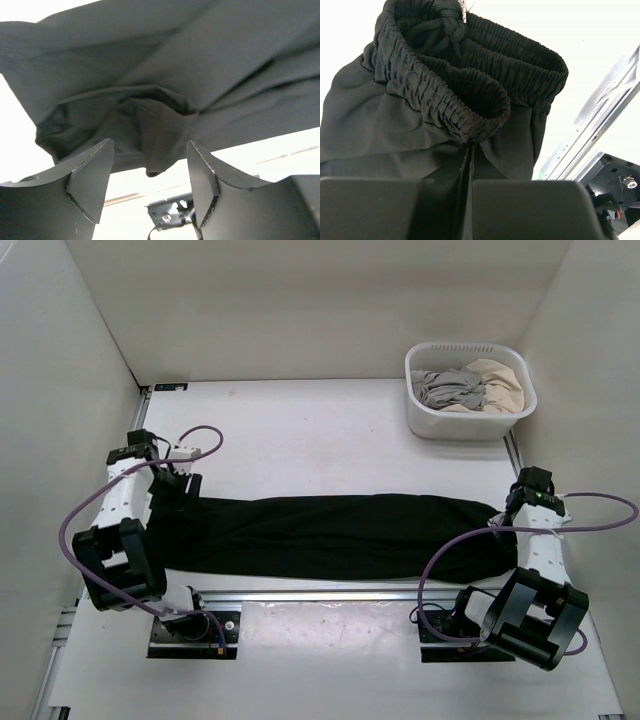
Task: Fold and stack the trousers
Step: Fold the trousers
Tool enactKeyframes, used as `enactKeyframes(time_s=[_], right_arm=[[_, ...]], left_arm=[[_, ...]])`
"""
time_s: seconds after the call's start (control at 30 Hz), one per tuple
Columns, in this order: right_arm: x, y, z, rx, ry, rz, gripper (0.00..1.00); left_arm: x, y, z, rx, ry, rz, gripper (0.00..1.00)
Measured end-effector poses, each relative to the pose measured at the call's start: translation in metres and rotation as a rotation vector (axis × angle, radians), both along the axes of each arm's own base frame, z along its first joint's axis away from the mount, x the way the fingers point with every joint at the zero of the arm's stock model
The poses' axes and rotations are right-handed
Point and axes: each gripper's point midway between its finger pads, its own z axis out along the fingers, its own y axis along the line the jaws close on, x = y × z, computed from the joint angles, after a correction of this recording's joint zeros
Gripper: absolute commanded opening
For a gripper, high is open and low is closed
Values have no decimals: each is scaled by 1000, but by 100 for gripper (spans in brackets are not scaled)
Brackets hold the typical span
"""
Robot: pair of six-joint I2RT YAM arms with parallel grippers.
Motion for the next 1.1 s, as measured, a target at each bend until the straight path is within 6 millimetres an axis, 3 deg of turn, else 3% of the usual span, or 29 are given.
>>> enactKeyframes(time_s=[0.17,0.33,0.37,0.47,0.5,0.53,0.63,0.7,0.8,0.87,0.97,1.03,1.1], right_arm=[[-2,1,-2,0,0,0,0],[1,0,-2,-3,-10,1,0],[1,0,-2,-3,-10,1,0],[1,0,-2,-3,-11,1,0],[1,0,-2,-3,-11,1,0],[1,0,-2,-3,-11,1,0],[1,0,-1,-4,-10,6,0],[3,-2,5,-11,-11,13,0],[16,-9,31,-42,-51,25,0],[33,-18,58,-78,-114,35,0],[52,-27,94,-122,-193,43,0],[55,-31,104,-141,-208,42,0],[48,-34,102,-145,-182,30,0]], left_arm=[[-12,-18,-3,-55,59,-71,90],[-18,-25,-13,-43,87,-114,85],[-22,-23,-19,-26,101,-116,72],[-33,-15,-40,19,164,-110,45],[-37,-13,-46,27,186,-107,24],[-40,-12,-52,32,210,-103,14],[-41,-8,-63,44,253,-96,14],[-31,-4,-60,55,249,-84,14],[14,7,-28,90,137,-47,14],[61,20,14,121,-25,-9,14],[108,35,75,155,-245,49,14],[113,40,95,169,-309,73,14],[102,43,97,175,-309,93,14]])
